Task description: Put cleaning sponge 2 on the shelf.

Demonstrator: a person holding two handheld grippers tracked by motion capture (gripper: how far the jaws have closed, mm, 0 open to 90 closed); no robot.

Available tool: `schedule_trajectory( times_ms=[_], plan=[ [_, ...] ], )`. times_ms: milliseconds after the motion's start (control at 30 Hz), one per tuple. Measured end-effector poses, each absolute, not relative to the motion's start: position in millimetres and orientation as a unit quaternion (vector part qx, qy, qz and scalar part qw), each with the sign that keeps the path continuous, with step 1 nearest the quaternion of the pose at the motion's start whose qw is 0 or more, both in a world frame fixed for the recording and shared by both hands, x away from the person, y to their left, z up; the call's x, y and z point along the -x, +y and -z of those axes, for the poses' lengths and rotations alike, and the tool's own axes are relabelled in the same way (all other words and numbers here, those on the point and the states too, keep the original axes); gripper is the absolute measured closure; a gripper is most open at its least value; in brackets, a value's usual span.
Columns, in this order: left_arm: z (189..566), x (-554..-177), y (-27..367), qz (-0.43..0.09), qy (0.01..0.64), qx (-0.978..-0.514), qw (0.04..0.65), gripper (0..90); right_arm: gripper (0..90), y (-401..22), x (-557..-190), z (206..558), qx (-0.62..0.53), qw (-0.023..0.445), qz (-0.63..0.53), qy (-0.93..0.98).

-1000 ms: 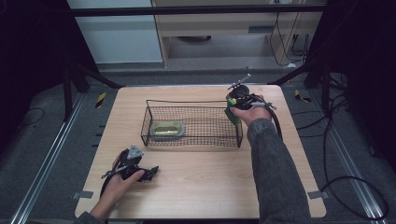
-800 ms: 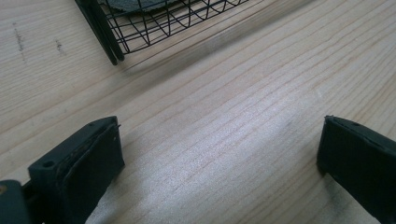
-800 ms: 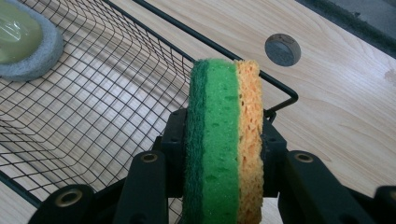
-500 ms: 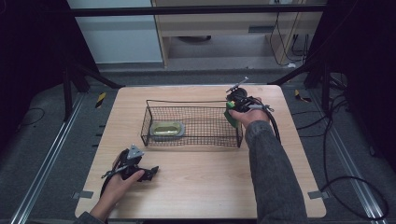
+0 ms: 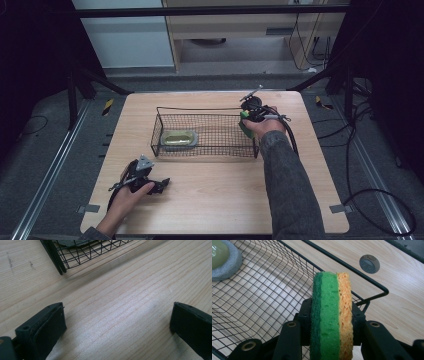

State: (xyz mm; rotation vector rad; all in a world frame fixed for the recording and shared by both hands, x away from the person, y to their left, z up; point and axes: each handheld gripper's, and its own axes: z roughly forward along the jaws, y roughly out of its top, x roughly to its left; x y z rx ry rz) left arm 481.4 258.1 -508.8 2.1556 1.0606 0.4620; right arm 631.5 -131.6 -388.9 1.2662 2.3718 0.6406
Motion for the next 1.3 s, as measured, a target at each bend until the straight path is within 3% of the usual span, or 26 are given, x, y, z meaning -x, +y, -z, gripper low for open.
schedule_trajectory(
  times_ms=[900, 1300],
  plan=[
    [508.8, -481.6, 258.2, -0.177, 0.407, -0.829, 0.341, 0.0, 63.4, -123.2, -636.8, 413.2, -0.455, 0.178, -0.205, 0.848],
    [508.9, -481.5, 258.2, -0.178, 0.407, -0.828, 0.341, 0.0, 51.7, -120.9, -632.6, 413.2, -0.457, 0.182, -0.203, 0.846]
  ],
)
